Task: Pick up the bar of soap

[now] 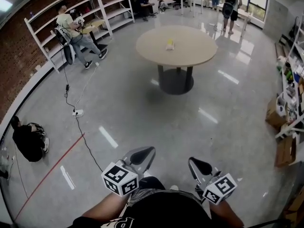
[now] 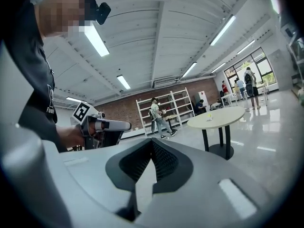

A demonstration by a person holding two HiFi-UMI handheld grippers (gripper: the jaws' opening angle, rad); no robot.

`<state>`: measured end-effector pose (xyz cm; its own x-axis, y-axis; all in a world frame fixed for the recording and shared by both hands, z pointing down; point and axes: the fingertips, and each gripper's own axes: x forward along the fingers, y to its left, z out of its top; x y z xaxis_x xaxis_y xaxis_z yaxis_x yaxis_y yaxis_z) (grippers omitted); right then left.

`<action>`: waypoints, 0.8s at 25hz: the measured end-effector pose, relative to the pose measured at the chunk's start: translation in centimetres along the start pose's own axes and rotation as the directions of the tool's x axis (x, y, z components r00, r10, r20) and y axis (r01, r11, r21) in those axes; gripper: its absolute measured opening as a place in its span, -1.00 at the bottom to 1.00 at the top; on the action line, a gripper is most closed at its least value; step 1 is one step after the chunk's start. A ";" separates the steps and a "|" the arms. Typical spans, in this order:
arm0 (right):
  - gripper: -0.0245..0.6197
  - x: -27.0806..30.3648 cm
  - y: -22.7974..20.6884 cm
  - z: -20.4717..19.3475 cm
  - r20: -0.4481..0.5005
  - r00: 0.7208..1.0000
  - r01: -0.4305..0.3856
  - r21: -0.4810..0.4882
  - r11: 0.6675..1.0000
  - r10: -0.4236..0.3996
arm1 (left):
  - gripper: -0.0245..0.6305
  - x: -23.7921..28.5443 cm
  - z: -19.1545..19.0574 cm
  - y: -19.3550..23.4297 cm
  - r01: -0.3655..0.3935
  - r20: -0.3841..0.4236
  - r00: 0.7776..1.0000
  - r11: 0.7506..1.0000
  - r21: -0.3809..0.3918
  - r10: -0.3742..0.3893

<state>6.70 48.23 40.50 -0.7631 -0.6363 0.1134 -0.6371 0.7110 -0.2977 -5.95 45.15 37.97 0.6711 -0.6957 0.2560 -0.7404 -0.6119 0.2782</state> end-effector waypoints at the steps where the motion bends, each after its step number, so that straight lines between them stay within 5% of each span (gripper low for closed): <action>1: -0.91 0.1 -1.0 0.1 0.003 1.000 0.008 0.009 1.000 -0.008 | -0.91 0.9 0.2 0.3 -0.004 -0.008 1.000 1.000 -0.001 0.004; 12: -0.91 5.9 -9.6 2.5 -0.028 0.994 0.108 0.056 0.993 -0.106 | -0.91 10.9 4.0 7.0 0.076 -0.054 0.996 0.997 -0.018 -0.077; 20: -0.91 16.8 -15.0 7.5 -0.030 0.989 0.145 0.027 0.989 -0.144 | -0.91 16.8 9.9 17.1 0.117 -0.025 0.993 0.993 -0.006 -0.117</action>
<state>4.27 24.64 39.78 -0.6660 -0.7230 0.1833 -0.7379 0.6026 -0.3039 -7.75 19.28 37.88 0.7539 -0.6098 0.2447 -0.6567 -0.6868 0.3117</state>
